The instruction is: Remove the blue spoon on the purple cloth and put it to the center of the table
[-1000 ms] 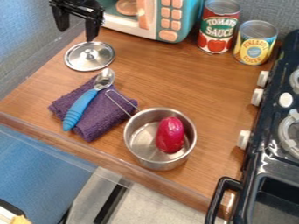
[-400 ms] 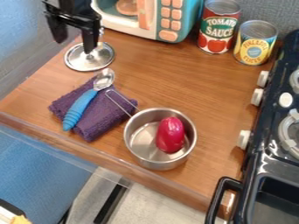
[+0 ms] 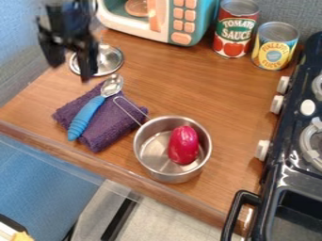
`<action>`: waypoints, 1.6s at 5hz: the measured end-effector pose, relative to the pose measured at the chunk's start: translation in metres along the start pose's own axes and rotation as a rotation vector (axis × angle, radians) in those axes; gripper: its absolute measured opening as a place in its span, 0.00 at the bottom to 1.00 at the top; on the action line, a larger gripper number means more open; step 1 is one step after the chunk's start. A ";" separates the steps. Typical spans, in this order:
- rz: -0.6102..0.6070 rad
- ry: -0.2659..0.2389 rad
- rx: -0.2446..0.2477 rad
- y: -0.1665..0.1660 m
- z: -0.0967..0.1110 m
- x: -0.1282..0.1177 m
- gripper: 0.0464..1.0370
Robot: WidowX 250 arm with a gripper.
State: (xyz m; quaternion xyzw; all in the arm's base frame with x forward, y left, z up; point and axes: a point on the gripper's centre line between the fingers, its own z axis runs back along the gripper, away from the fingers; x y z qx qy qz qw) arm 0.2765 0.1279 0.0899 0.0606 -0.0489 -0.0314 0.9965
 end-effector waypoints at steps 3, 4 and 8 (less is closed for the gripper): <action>-0.048 0.026 0.025 -0.020 -0.027 -0.027 0.96; -0.026 0.014 0.030 -0.019 -0.030 -0.024 0.96; 0.003 0.006 0.014 -0.018 -0.042 -0.016 0.38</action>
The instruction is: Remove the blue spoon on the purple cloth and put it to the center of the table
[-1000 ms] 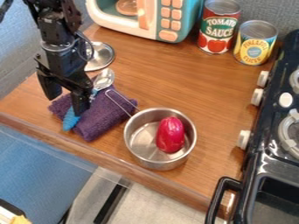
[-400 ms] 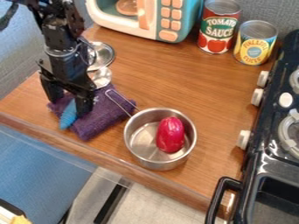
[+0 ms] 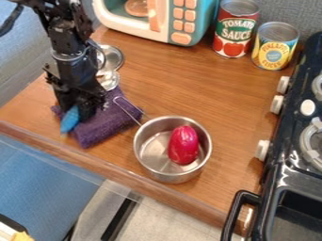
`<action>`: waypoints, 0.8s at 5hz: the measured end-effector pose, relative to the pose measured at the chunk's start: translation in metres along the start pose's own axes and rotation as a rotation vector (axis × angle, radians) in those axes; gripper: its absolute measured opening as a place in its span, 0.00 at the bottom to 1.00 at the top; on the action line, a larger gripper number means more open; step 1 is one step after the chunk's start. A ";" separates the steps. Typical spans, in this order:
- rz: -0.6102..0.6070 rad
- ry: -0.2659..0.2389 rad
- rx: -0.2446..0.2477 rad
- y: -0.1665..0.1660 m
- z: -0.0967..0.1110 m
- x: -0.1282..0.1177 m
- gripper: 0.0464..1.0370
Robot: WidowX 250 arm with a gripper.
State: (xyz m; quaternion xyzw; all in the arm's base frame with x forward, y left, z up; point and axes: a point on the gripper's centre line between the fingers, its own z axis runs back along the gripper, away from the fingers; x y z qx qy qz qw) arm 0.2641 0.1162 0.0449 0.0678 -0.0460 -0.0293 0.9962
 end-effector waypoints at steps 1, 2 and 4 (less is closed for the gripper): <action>-0.002 -0.002 -0.012 0.001 0.001 0.001 0.36; -0.005 -0.028 -0.012 -0.005 0.021 0.012 0.36; -0.058 -0.147 -0.023 -0.058 0.081 0.080 0.36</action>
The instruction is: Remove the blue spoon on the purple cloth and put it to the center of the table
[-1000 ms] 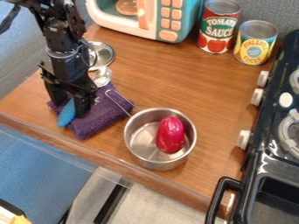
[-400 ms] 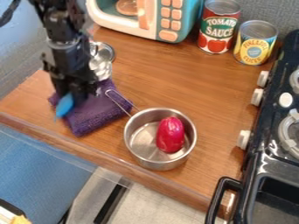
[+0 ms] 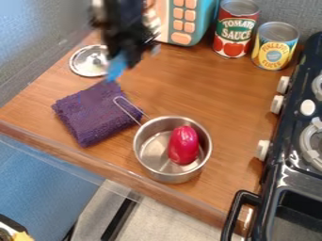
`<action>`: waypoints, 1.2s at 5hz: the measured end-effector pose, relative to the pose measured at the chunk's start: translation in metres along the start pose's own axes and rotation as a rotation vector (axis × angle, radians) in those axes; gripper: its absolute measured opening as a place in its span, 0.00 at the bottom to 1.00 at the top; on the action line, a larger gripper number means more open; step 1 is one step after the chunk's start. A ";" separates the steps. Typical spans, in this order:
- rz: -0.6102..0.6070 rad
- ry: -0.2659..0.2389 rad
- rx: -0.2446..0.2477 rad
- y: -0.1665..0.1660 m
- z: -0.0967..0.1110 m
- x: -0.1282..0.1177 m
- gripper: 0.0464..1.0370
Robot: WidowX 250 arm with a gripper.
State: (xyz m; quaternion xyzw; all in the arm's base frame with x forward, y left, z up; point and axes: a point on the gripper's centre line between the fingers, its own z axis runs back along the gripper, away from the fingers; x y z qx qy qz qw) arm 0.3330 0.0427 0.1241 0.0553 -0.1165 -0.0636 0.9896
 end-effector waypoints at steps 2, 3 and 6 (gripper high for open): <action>-0.019 0.081 -0.031 -0.036 -0.040 0.037 0.36; -0.028 0.123 -0.029 -0.043 -0.061 0.042 0.36; -0.019 0.183 -0.014 -0.047 -0.099 0.053 0.41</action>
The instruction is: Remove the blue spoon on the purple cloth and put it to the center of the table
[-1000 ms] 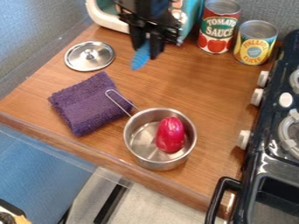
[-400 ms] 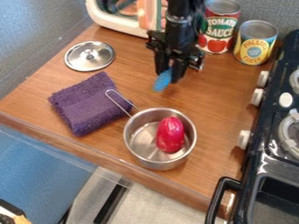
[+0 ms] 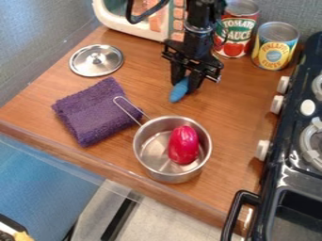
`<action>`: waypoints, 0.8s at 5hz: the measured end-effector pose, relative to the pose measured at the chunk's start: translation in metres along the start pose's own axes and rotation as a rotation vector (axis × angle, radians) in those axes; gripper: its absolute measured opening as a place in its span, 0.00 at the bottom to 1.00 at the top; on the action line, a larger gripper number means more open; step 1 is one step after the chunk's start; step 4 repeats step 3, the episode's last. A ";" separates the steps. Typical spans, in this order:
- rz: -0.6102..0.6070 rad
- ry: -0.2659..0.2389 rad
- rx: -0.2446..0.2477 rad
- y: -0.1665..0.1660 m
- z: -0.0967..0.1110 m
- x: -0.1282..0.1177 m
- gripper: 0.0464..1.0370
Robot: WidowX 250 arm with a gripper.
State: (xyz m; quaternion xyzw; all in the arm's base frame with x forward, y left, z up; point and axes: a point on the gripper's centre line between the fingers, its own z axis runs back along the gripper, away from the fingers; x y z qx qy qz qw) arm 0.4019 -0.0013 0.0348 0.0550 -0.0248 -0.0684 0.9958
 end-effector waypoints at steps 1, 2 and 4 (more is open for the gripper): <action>-0.001 0.022 -0.017 -0.003 0.000 -0.004 0.72; -0.038 0.011 -0.049 -0.005 0.016 -0.005 0.95; -0.052 -0.030 -0.045 0.009 0.044 -0.007 0.97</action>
